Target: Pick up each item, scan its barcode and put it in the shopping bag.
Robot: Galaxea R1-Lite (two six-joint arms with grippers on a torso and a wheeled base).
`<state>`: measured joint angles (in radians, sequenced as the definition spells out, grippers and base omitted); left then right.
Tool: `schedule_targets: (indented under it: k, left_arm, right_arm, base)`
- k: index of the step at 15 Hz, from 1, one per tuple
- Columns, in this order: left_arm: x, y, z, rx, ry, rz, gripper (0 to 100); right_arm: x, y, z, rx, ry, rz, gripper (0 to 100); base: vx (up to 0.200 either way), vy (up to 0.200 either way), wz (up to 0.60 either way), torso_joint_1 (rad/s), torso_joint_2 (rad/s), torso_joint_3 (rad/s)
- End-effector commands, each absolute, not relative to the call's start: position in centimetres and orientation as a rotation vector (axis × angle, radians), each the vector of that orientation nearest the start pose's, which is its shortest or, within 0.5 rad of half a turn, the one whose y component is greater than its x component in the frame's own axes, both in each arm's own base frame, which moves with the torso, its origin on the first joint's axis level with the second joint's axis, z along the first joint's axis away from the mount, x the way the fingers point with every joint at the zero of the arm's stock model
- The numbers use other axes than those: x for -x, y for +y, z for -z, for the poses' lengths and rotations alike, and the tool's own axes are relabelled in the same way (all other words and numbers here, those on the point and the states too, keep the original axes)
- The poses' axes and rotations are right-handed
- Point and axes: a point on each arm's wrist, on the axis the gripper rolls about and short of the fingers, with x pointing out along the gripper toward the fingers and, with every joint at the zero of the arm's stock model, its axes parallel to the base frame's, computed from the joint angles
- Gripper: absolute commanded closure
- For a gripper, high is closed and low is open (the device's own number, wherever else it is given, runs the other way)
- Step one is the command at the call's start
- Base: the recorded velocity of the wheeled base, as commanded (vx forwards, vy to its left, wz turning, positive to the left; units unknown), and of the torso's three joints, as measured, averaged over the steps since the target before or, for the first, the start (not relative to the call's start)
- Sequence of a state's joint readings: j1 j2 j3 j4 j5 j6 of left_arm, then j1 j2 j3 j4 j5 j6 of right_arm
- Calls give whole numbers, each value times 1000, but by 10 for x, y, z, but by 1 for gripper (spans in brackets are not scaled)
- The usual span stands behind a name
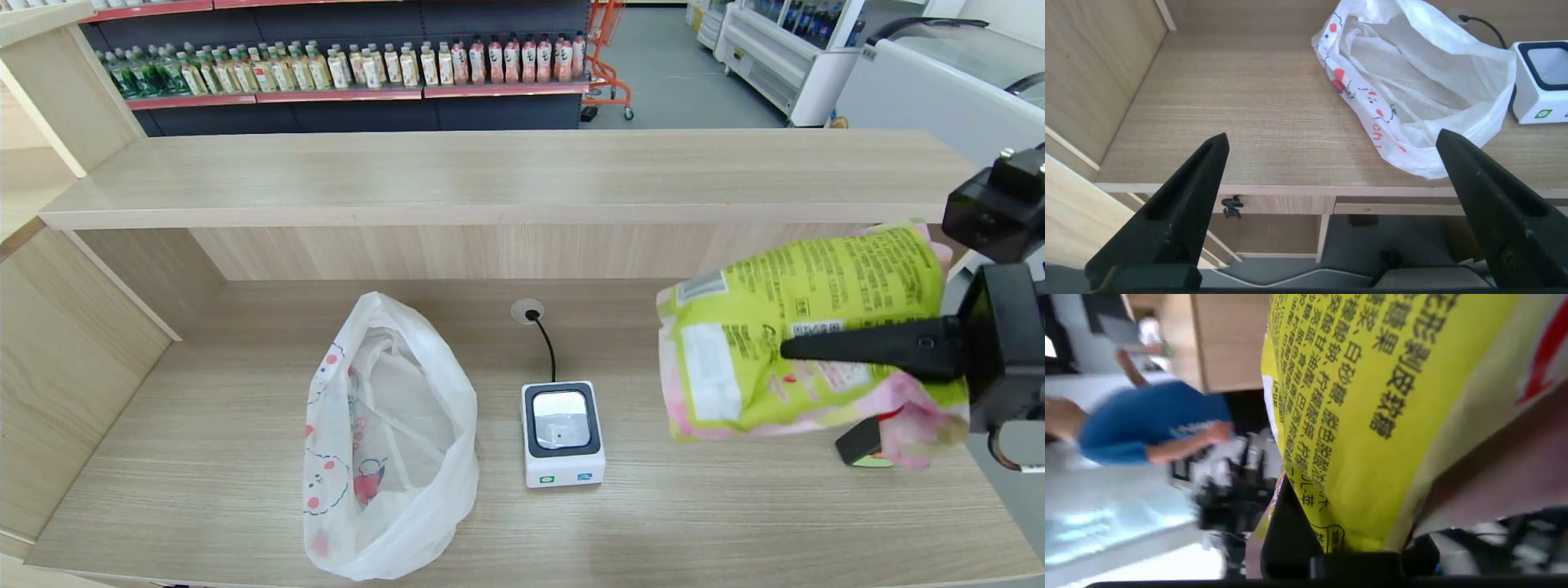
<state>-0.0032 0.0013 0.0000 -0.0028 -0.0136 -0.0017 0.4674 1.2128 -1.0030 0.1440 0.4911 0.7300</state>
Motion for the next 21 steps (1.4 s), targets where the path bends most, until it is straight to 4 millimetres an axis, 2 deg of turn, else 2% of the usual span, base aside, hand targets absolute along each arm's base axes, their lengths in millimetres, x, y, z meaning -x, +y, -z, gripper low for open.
schedule_targets:
  k: [1,3,6,8,9,11,15,18,19,21]
  left_arm:
    - [23,0,-76,3,-2,17,0]
    - [23,0,-76,2,-2,17,0]
    - [23,0,-76,3,-2,17,0]
    - [23,0,-76,2,-2,17,0]
    - [23,0,-76,3,-2,17,0]
    - [23,0,-76,2,-2,17,0]
    - [23,0,-76,2,-2,17,0]
    - [23,0,-76,2,-2,17,0]
    - [23,0,-76,2,-2,17,0]
    - [23,0,-76,3,-2,17,0]
  right_arm:
    - [-171,125,-310,-1140,878,-613,100]
    - [-185,129,-302,-1329,979,-485,100]
    - [-198,135,-290,-1454,1136,-410,100]
    - [-207,141,-280,-1466,1196,-365,100]
    - [-221,146,-265,-1495,1270,-283,100]
    - [-237,150,-248,-1537,1358,-181,100]
    - [-250,157,-225,-1533,1433,-53,100]
    - [-252,159,-220,-1529,1449,-26,100]
    - [-261,164,-206,-1518,1476,20,100]
    - [-266,169,-196,-1508,1493,44,100]
  base:
    - [0,0,0,0,0,0]
    - [0,0,0,0,0,0]
    - [0,0,0,0,0,0]
    - [0,0,0,0,0,0]
    - [0,0,0,0,0,0]
    - [0,0,0,0,0,0]
    - [0,0,0,0,0,0]
    - [0,0,0,0,0,0]
    - [0,0,0,0,0,0]
    - [0,0,0,0,0,0]
